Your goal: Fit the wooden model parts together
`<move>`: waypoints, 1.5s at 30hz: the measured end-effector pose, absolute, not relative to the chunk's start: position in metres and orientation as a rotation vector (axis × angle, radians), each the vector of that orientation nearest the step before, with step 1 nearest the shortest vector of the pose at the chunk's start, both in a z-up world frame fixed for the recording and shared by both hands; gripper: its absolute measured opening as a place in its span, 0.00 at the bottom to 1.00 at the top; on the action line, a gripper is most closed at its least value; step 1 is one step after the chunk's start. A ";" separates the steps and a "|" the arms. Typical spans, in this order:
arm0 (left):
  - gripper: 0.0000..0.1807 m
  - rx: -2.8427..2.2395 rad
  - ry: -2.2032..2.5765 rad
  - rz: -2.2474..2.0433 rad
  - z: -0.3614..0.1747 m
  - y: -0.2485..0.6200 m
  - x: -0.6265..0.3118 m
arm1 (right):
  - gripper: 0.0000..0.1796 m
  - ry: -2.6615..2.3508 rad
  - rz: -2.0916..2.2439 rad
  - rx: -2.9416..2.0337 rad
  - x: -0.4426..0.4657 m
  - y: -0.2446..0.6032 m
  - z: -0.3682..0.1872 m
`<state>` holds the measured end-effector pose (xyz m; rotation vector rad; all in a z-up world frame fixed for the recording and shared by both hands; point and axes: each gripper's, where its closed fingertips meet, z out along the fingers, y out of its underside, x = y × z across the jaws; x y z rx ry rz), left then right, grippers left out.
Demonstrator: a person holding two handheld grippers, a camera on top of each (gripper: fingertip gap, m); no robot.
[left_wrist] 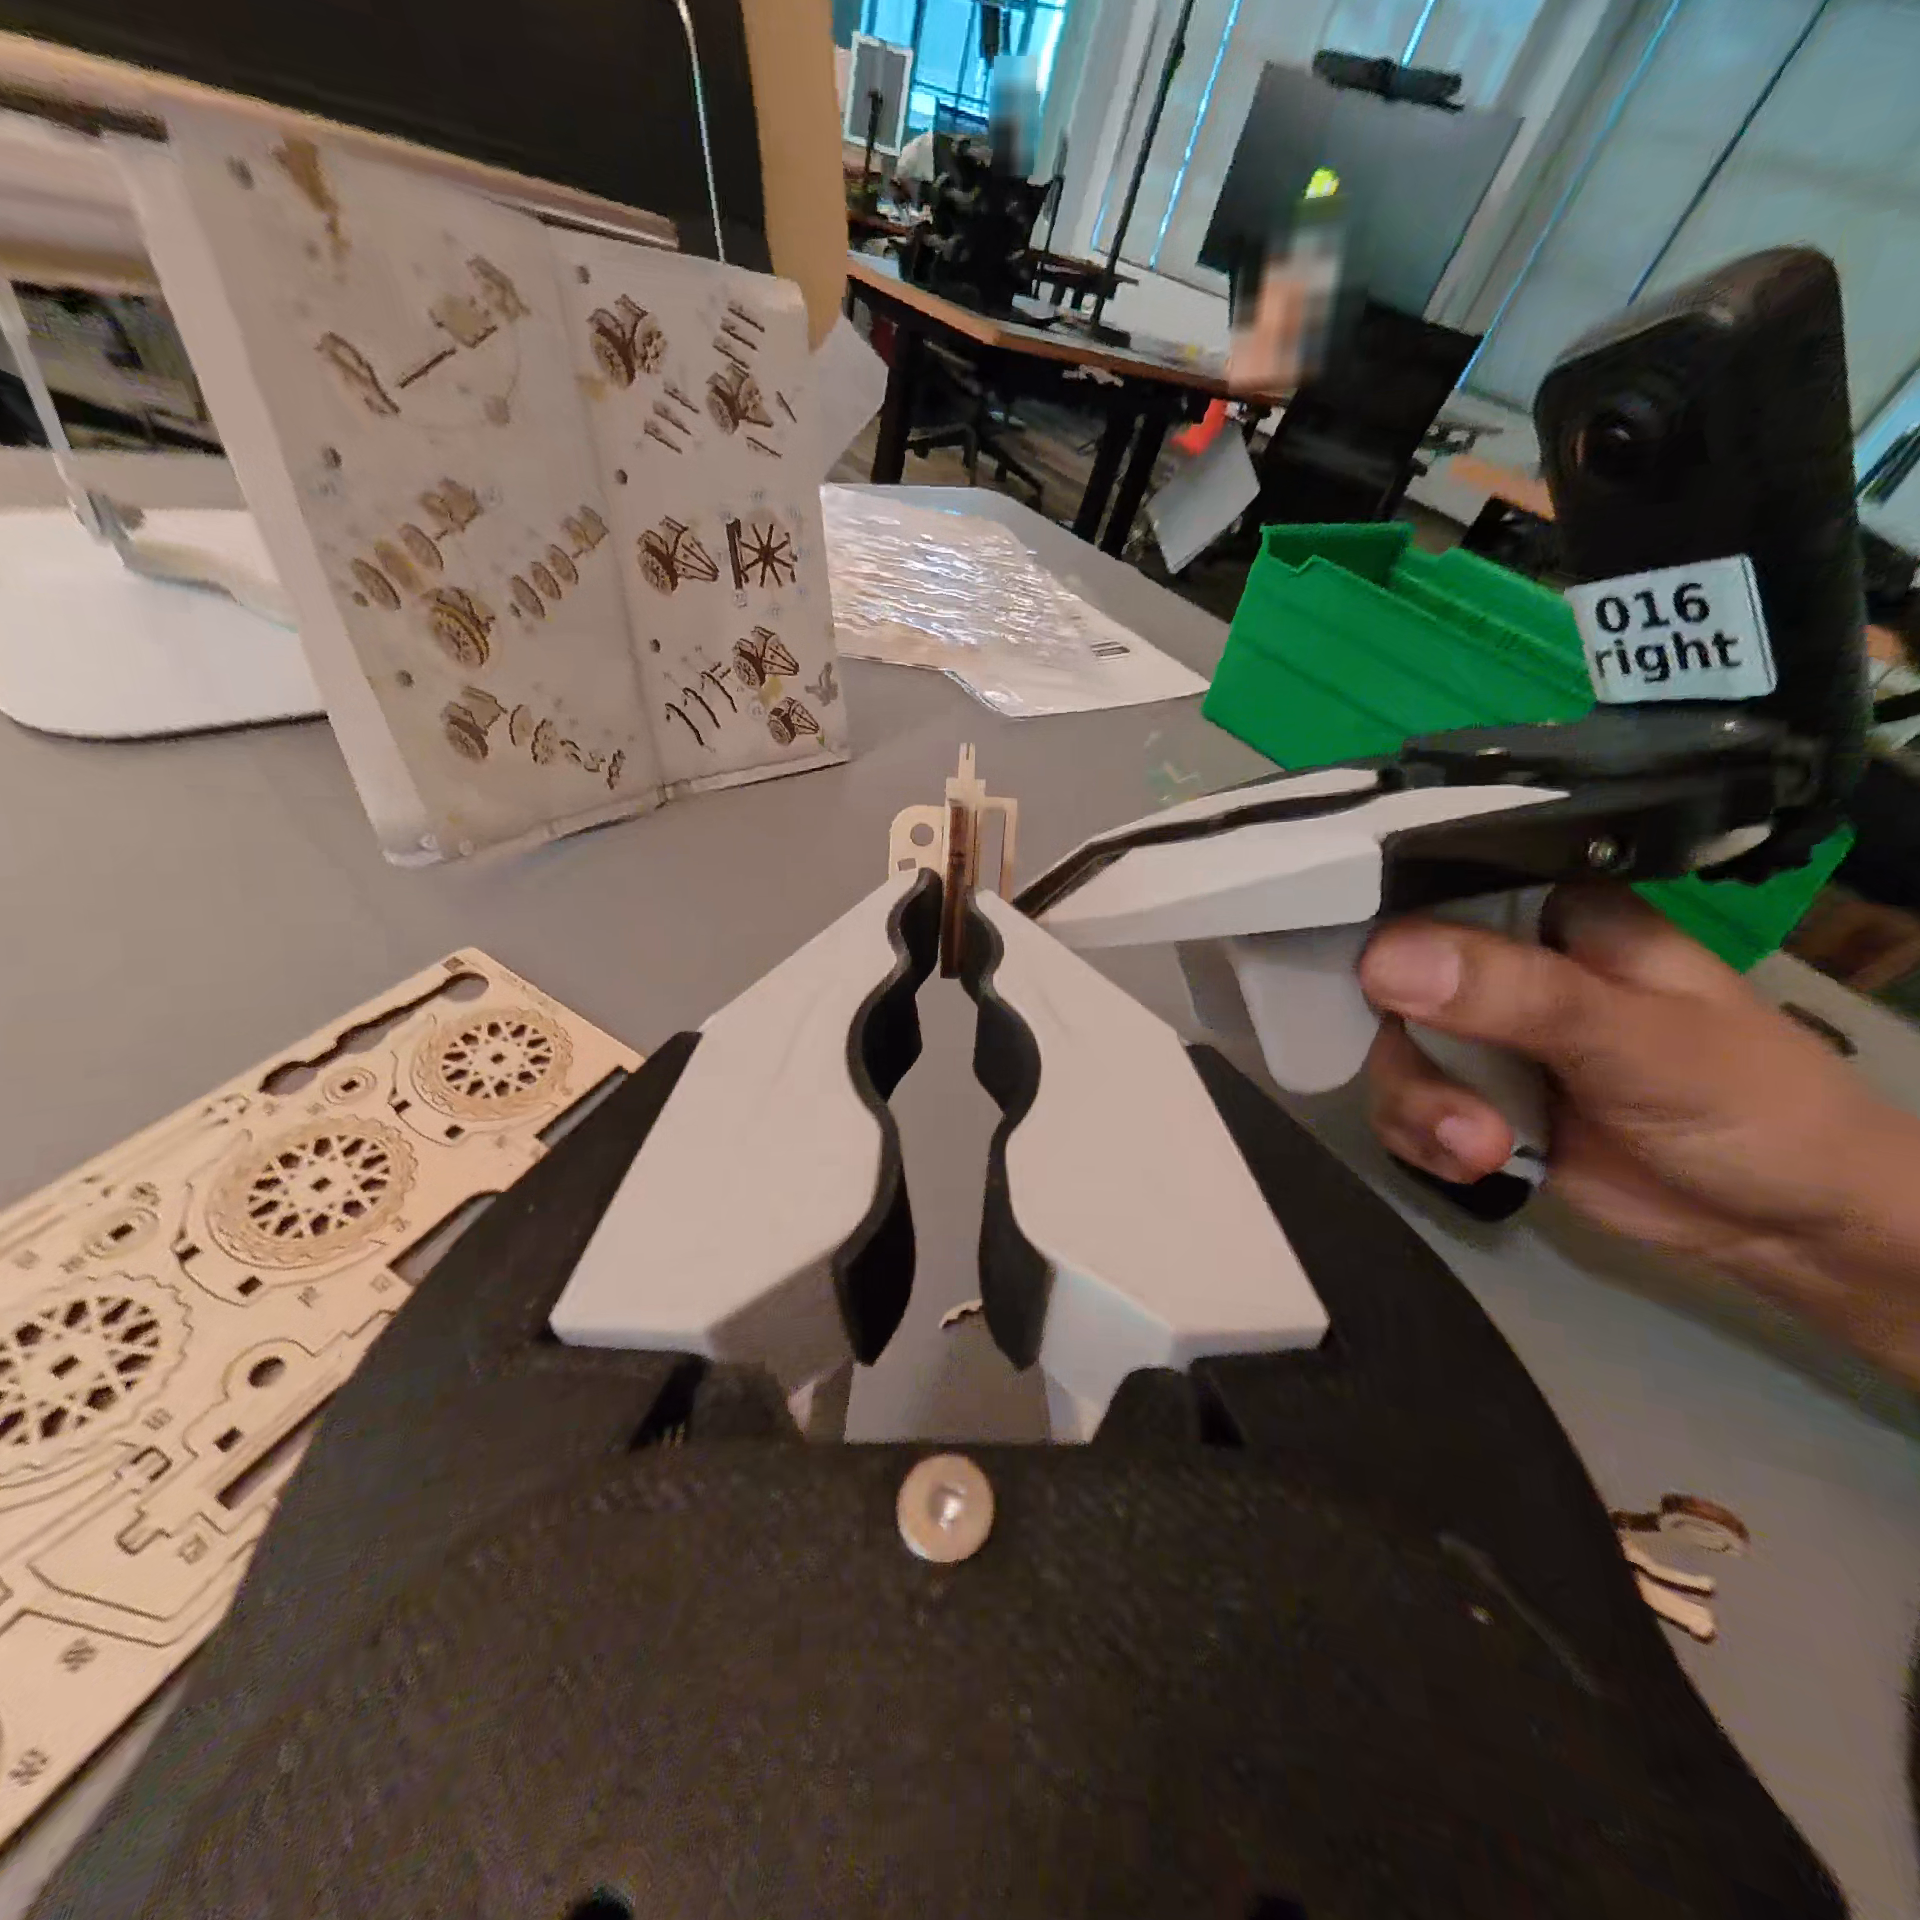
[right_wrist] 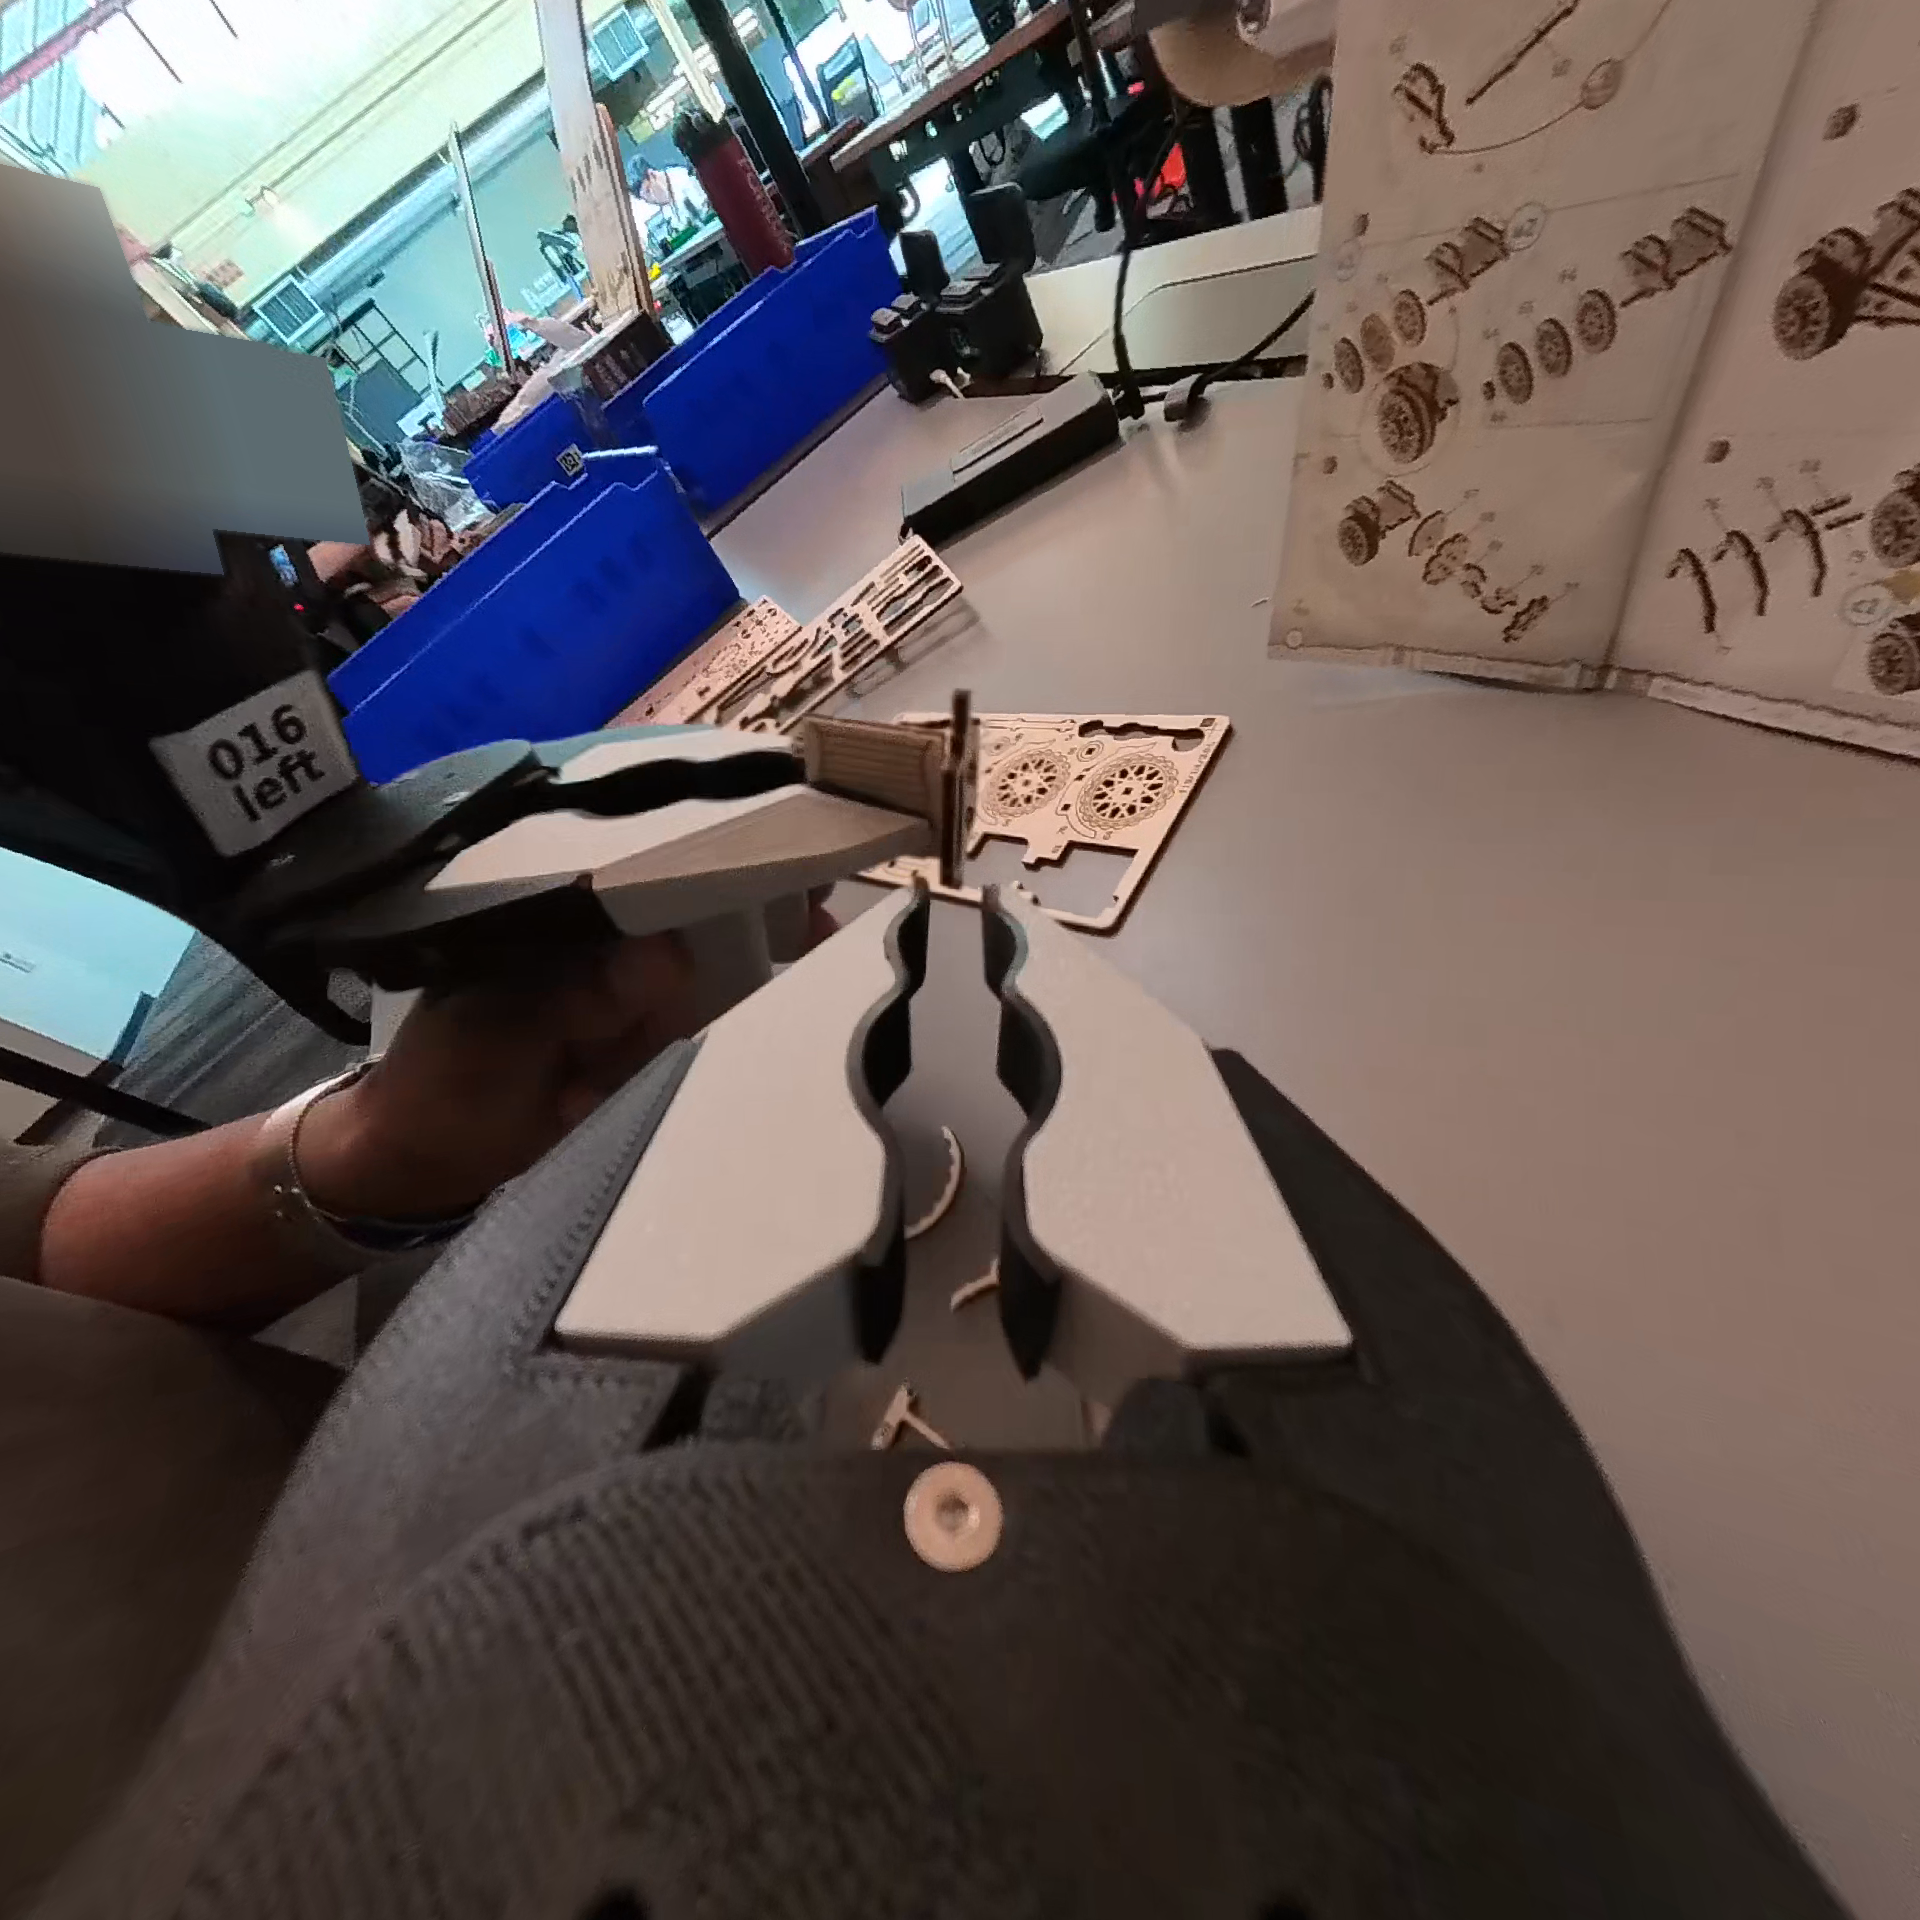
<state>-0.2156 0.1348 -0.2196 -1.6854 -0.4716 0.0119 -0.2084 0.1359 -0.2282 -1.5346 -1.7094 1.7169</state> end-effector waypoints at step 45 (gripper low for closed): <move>0.01 -1.768 -0.318 0.373 -0.220 0.142 -0.207 | 0.02 -1.528 1.699 -1.572 -0.213 0.144 -0.226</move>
